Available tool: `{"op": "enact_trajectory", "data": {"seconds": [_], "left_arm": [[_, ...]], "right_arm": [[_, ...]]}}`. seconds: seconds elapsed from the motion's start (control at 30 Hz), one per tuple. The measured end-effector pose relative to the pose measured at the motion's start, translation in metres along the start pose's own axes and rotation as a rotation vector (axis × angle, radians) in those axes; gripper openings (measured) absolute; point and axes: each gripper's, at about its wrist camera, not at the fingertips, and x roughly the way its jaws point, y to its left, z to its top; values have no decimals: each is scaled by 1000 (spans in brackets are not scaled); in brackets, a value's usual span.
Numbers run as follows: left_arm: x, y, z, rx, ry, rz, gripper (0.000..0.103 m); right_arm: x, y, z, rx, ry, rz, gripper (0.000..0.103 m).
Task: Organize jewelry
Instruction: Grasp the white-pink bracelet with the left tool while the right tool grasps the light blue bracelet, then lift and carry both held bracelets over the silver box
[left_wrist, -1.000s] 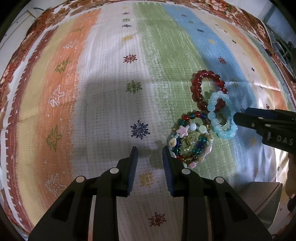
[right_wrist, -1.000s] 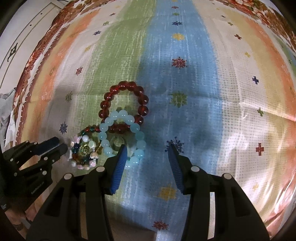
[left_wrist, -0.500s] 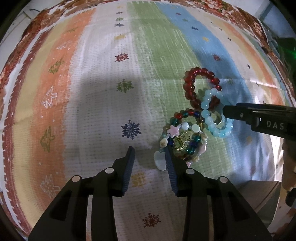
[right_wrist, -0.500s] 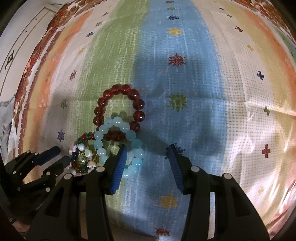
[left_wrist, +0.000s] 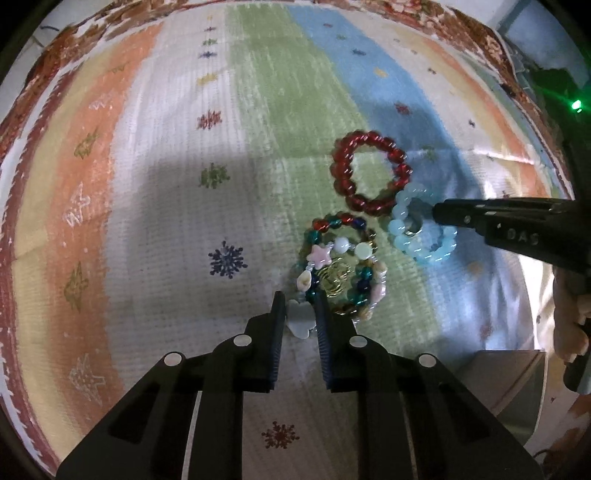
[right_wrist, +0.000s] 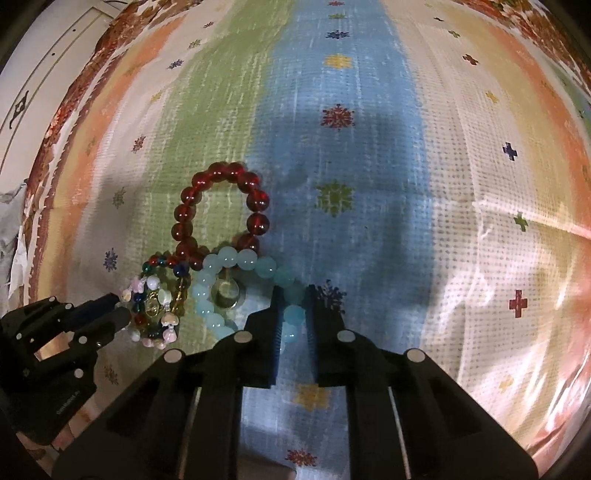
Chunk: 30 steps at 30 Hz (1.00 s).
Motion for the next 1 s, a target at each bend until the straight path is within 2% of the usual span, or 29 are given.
{"op": "enact_trajectory", "data": {"seconds": [0.13,0.37,0.5,0.6,1.0], "left_arm": [[-14,-5,3,0,-36,-46,16],[-21,-2,2,-18,-55,-83,16],[-31,-3,1,-28,-79,-115,16],[-38,-4,2,-47,-100,-151,16],[-54,-6,3,-69,-148,-161,16]], "right_arm": [[-16,-8,-2,5,-26,11,13],[-49,-3,-13,-22,-88,31,13],[-65,8,-21,-90,-124,-10,13],[-72,18,-24,-108,-143,-9,13],[-104,30,-40,-120,-212,31,13]]}}
